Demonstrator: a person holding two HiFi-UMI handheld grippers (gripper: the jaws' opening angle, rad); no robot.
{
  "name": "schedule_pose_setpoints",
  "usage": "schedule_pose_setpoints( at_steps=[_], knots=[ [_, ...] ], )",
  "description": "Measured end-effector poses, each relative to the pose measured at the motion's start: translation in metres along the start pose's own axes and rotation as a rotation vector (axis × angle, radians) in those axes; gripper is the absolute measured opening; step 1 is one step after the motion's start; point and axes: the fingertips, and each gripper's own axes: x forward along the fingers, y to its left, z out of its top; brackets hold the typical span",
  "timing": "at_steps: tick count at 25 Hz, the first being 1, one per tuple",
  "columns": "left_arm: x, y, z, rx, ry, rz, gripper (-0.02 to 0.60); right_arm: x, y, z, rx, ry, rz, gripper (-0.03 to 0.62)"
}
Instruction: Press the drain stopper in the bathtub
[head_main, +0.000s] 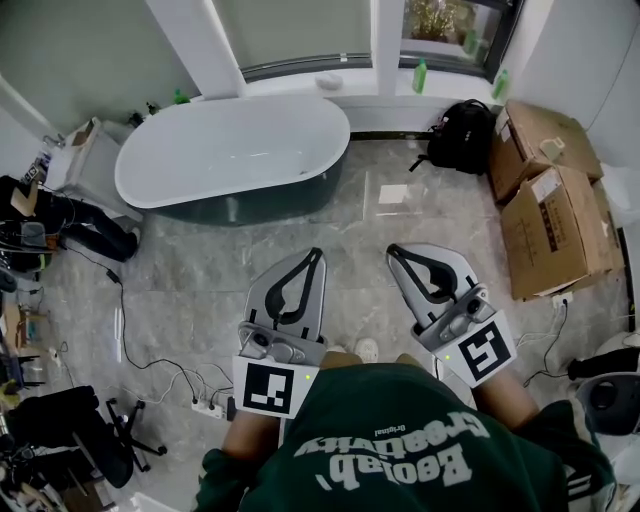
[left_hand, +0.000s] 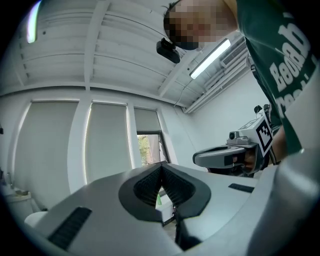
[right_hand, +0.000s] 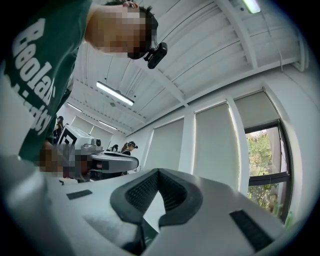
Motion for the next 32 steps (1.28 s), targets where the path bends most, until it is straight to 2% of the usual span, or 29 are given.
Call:
schedule_pose_setpoints(
  at_steps=[8,20,25,32],
  knots=[
    [0.006,-0.007,0.005,-0.014,-0.013,0.007,0.006,-0.01,-0.001,0.0,-0.01,0.012,0.015,0.012],
    [0.021,-0.007,0.007,0.009,0.005,0.0,0.006,-0.016,-0.012,-0.01,0.028,0.01,-0.022,0.012],
    [0.027,-0.009,-0.002,0.032,0.015,-0.017,0.006,-0.013,-0.017,-0.024,0.04,0.007,-0.03,0.012],
    [0.04,0.013,-0.024,0.047,0.015,0.002,0.006,0.013,-0.02,-0.044,0.033,0.002,-0.018,0.012]
  ],
)
